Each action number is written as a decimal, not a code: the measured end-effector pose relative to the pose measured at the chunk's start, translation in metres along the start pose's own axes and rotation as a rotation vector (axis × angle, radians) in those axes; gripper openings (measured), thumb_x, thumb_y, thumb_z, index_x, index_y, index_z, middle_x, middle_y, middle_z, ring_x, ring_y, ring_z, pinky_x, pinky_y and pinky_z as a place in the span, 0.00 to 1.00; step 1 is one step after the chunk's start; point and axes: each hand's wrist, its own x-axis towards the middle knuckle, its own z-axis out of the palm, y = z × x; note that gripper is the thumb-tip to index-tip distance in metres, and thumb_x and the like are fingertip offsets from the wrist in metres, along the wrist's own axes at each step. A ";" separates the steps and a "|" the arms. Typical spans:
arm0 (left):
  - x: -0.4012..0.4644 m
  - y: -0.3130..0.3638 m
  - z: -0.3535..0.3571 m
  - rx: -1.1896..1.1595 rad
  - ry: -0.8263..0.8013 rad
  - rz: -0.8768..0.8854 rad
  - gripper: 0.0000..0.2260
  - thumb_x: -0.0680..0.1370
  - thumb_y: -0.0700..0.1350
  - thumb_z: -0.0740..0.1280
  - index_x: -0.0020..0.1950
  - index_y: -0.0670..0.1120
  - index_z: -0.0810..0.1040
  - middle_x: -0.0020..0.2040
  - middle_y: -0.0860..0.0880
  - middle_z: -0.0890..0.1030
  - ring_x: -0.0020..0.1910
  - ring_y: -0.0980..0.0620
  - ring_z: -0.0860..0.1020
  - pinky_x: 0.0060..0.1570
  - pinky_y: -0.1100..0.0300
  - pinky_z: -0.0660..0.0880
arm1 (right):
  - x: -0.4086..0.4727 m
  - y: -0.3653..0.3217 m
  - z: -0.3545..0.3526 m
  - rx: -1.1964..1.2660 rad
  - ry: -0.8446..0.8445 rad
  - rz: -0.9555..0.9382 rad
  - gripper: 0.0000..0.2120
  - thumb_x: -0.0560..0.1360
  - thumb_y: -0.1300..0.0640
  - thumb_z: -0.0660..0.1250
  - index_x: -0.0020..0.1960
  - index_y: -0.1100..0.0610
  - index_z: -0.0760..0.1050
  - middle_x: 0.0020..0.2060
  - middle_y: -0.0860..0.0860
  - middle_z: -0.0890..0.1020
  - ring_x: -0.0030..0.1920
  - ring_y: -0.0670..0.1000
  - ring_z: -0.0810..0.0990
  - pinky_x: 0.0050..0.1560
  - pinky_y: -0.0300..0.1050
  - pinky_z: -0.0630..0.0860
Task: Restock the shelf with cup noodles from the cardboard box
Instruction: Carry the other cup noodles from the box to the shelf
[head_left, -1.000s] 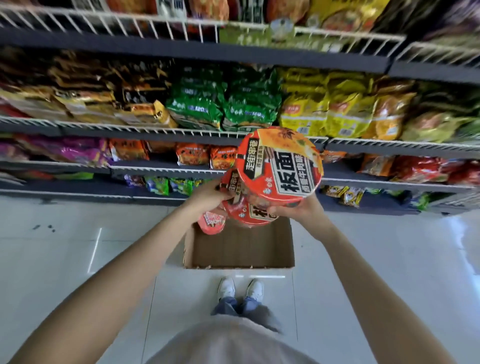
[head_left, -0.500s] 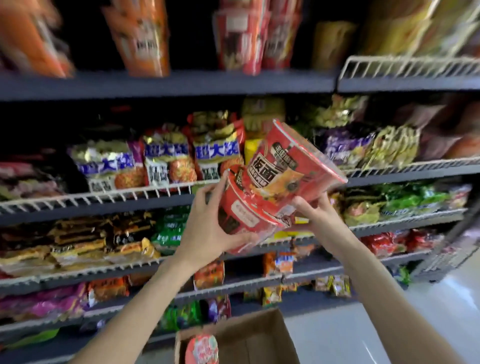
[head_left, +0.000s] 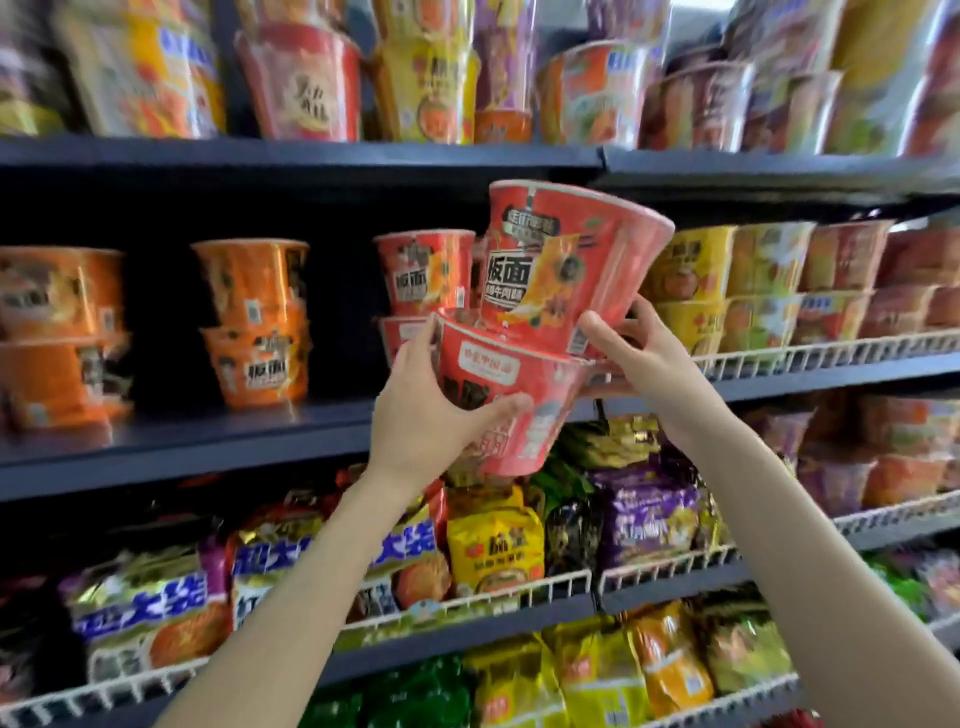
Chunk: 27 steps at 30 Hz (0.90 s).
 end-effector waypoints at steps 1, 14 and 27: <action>0.014 0.000 0.011 0.012 0.012 -0.007 0.50 0.56 0.73 0.71 0.73 0.55 0.61 0.66 0.57 0.72 0.64 0.58 0.71 0.63 0.52 0.72 | 0.015 0.000 -0.006 -0.028 0.018 -0.020 0.46 0.60 0.31 0.70 0.73 0.47 0.61 0.56 0.46 0.80 0.53 0.51 0.82 0.54 0.56 0.79; 0.082 -0.031 0.088 -0.045 0.070 -0.215 0.28 0.64 0.65 0.73 0.59 0.63 0.65 0.48 0.68 0.74 0.49 0.65 0.74 0.49 0.66 0.72 | 0.118 0.041 -0.025 -0.207 -0.076 -0.084 0.44 0.66 0.40 0.73 0.74 0.55 0.57 0.61 0.48 0.75 0.55 0.47 0.79 0.51 0.48 0.81; 0.065 -0.073 -0.014 -0.029 0.276 -0.339 0.42 0.65 0.61 0.74 0.73 0.50 0.60 0.65 0.52 0.74 0.61 0.55 0.73 0.58 0.57 0.72 | 0.110 0.026 0.095 -0.272 -0.188 -0.320 0.47 0.66 0.34 0.70 0.75 0.54 0.54 0.70 0.50 0.70 0.67 0.50 0.71 0.62 0.49 0.71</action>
